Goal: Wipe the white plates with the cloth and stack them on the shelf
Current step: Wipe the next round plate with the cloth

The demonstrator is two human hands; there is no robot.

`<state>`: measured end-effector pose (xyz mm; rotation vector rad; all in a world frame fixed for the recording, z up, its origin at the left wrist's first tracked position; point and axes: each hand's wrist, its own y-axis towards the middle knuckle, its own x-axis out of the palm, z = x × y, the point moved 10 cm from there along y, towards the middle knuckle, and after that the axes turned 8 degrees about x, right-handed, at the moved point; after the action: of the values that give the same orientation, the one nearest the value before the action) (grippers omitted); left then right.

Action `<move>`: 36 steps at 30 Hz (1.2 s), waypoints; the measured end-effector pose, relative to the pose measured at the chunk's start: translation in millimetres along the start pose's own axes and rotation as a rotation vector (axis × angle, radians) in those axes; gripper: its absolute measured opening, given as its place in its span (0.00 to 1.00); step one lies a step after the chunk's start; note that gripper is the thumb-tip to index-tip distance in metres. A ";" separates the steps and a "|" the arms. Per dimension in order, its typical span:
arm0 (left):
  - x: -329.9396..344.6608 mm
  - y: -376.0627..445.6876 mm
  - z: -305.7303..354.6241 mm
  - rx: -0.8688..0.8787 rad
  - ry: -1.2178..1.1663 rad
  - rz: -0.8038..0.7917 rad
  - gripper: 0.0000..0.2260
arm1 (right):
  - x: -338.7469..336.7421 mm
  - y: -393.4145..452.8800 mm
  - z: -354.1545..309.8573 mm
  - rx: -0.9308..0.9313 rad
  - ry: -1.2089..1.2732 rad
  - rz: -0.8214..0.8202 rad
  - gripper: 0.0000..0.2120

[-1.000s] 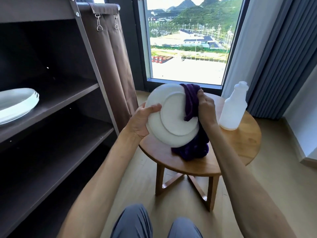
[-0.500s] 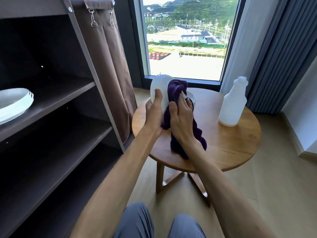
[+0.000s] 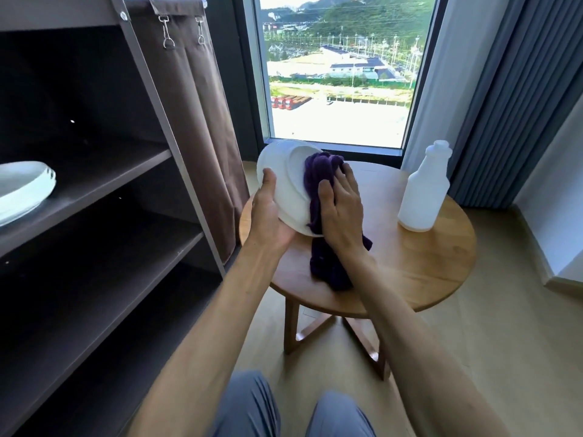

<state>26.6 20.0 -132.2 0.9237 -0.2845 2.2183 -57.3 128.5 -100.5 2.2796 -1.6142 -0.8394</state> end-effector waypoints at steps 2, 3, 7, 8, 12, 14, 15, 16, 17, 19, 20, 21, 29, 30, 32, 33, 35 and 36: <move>-5.1 -2.5 -1.8 -0.010 0.034 -0.006 0.28 | -4.2 15.5 5.6 0.063 0.020 -0.024 0.27; -4.1 -4.1 -2.1 -0.007 0.053 -0.022 0.28 | -2.5 21.7 8.4 0.105 0.033 -0.038 0.26; -0.3 0.1 8.1 0.060 0.115 0.047 0.28 | 14.6 9.5 -20.8 -0.011 0.096 -0.078 0.22; -3.6 3.1 8.5 0.052 0.107 0.086 0.31 | 15.4 1.1 -28.8 -0.056 0.136 -0.077 0.19; -19.2 4.3 17.4 0.040 0.111 0.187 0.24 | -1.2 -21.0 -23.3 -0.093 0.229 0.001 0.16; -23.9 5.9 26.1 0.084 0.145 0.206 0.19 | -11.8 -19.5 8.9 0.061 0.220 0.079 0.21; -26.2 6.5 31.9 0.122 0.177 0.218 0.20 | -14.4 -16.7 27.5 0.162 0.167 0.091 0.22; -29.4 7.4 37.8 0.156 0.211 0.230 0.21 | -13.5 -12.0 44.7 0.271 0.074 0.065 0.22; -29.9 6.5 42.4 0.180 0.235 0.229 0.21 | -11.4 -7.6 62.4 0.396 -0.034 0.014 0.20; -28.6 5.1 52.3 0.266 0.322 0.182 0.17 | -14.8 -5.0 85.0 0.602 -0.227 -0.070 0.12; -25.1 3.8 57.0 0.325 0.424 0.139 0.14 | -20.2 -0.6 84.8 0.616 -0.245 -0.046 0.13; -18.6 1.5 60.4 0.376 0.549 0.084 0.11 | -27.3 3.4 73.6 0.589 -0.198 0.008 0.17; 26.3 -22.1 39.8 0.634 1.372 -0.530 0.11 | 24.3 17.3 -14.0 0.565 0.524 -0.304 0.26; 27.9 -26.1 41.1 0.686 1.433 -0.580 0.13 | 26.5 18.0 -17.1 0.547 0.485 -0.253 0.22; 24.3 -30.3 50.9 0.742 1.543 -0.598 0.16 | 35.5 15.5 -26.5 0.512 0.486 -0.196 0.13; 20.5 -32.4 60.6 0.766 1.584 -0.575 0.16 | 43.2 13.8 -31.0 0.502 0.496 -0.204 0.14; 14.9 -39.2 85.4 0.831 1.648 -0.492 0.18 | 62.1 10.1 -37.5 0.525 0.584 -0.248 0.16; 11.6 -45.5 103.8 0.893 1.679 -0.416 0.18 | 74.9 8.6 -41.7 0.564 0.649 -0.260 0.16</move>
<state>107.6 13.4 -52.3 -0.6851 1.5409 1.9088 -23.1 50.7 -86.4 2.7482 -1.3615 0.3765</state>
